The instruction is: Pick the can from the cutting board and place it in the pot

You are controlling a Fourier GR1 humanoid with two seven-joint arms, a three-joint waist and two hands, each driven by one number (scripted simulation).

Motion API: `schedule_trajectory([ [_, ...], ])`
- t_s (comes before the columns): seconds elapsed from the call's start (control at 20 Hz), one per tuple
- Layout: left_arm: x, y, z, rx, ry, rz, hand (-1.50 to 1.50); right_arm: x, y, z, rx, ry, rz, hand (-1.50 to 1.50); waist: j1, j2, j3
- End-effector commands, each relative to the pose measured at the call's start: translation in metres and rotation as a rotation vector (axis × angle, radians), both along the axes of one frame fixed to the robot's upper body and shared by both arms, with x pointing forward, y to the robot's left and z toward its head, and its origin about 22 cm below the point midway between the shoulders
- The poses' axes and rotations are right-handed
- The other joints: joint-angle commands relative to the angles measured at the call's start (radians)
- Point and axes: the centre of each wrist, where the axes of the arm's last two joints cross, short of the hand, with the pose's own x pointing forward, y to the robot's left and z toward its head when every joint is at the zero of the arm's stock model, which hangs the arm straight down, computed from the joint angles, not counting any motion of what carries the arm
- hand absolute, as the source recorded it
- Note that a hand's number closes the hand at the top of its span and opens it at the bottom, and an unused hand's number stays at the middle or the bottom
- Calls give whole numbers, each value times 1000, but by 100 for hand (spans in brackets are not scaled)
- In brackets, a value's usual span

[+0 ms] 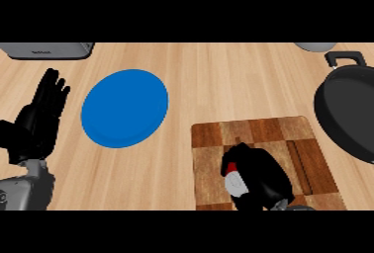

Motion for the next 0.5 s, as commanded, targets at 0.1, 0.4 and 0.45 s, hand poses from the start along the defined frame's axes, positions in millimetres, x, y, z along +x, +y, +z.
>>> schedule_trajectory([
  [0.1,1,1,16,0,-1,9,0,-28,21,11,26,-32,-32,150,1,7,6],
  [0.4,2,12,7,16,0,15,0,-37,5,54,216,-267,-199,150,-11,6,6],
  [0.45,-5,2,4,14,13,16,0,-45,5,60,218,-331,-249,150,-11,2,6],
])
